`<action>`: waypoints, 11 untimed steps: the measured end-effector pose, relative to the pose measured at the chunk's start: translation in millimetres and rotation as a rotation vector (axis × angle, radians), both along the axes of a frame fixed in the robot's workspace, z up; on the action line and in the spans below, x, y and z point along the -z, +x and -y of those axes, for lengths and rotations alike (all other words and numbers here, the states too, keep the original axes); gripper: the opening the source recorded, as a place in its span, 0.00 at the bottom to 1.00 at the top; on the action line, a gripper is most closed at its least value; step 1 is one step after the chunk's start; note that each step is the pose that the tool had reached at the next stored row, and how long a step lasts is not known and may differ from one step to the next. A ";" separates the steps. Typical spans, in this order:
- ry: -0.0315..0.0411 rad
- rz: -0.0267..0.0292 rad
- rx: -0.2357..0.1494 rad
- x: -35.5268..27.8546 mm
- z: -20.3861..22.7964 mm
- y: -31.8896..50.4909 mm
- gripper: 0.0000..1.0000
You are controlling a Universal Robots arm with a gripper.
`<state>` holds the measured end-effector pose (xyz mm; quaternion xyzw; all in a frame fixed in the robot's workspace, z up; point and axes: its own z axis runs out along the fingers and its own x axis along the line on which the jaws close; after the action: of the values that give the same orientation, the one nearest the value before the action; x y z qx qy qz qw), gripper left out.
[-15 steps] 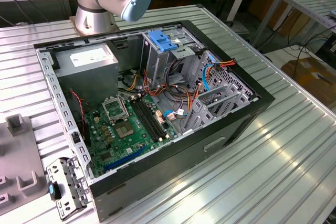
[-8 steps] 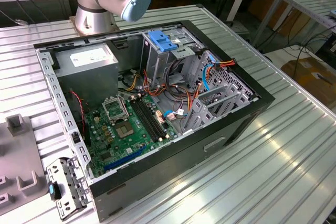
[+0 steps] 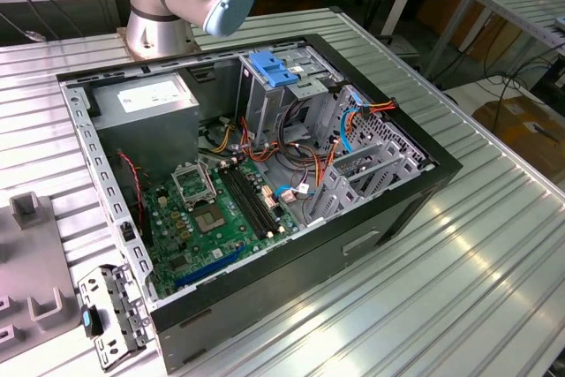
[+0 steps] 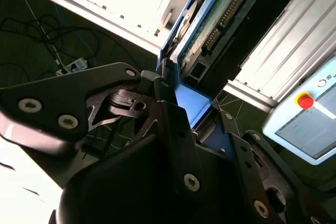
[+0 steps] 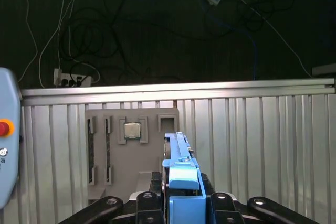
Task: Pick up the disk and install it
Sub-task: 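Pick up the disk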
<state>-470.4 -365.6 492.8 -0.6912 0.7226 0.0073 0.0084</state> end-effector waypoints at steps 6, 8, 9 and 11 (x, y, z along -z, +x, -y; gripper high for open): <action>0.0000 0.0000 0.000 0.0 0.0 7.1 0.37; 0.0000 0.0000 0.000 0.0 0.0 9.1 0.37; 0.0000 0.0000 0.000 0.0 0.0 10.7 0.37; -0.0001 0.0000 0.000 0.0 0.0 13.1 0.37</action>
<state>-457.2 -365.7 492.8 -0.6912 0.7226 0.0072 0.0084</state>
